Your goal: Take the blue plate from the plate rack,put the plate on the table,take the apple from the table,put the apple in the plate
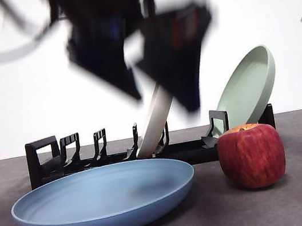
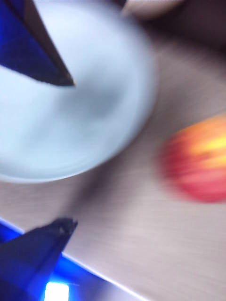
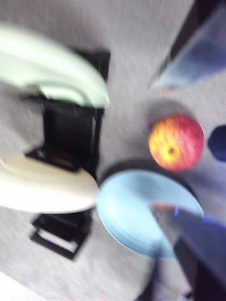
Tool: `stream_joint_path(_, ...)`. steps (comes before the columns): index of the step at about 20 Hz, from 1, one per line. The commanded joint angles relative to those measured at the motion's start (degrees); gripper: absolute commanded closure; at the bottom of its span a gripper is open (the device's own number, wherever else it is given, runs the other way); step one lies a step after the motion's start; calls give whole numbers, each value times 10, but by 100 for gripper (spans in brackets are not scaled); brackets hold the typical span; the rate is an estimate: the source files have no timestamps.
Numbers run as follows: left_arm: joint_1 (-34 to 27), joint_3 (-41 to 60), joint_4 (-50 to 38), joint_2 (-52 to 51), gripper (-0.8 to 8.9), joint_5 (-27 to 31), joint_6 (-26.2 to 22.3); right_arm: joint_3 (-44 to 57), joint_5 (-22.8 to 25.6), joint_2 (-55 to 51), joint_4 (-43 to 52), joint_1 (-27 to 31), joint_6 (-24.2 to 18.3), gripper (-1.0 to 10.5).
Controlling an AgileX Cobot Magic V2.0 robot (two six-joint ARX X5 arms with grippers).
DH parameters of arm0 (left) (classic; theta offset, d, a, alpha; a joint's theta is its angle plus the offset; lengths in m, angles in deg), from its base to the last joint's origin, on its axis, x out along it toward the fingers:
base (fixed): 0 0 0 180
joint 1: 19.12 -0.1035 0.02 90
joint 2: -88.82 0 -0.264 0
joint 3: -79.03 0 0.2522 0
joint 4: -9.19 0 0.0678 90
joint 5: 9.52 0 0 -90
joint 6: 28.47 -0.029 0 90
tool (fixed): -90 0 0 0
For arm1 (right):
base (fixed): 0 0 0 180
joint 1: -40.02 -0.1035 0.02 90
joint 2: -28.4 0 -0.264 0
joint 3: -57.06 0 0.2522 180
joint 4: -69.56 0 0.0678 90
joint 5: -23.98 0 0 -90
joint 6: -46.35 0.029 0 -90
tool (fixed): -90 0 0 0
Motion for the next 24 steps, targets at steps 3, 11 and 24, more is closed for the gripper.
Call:
stream_joint_path(3, -63, -100, 57, -90, 343, 7, -7, -3, 22, 31, 2, -82, -11, 431)
stream_joint_path(11, -252, -281, 196, -213, 343, 77, -22, -54, 227, 198, -2, -246, -27, 337)
stream_joint_path(24, -302, -293, 277, -319, 344, 77, -19, -68, 267, 400, 2, -259, -41, 830)
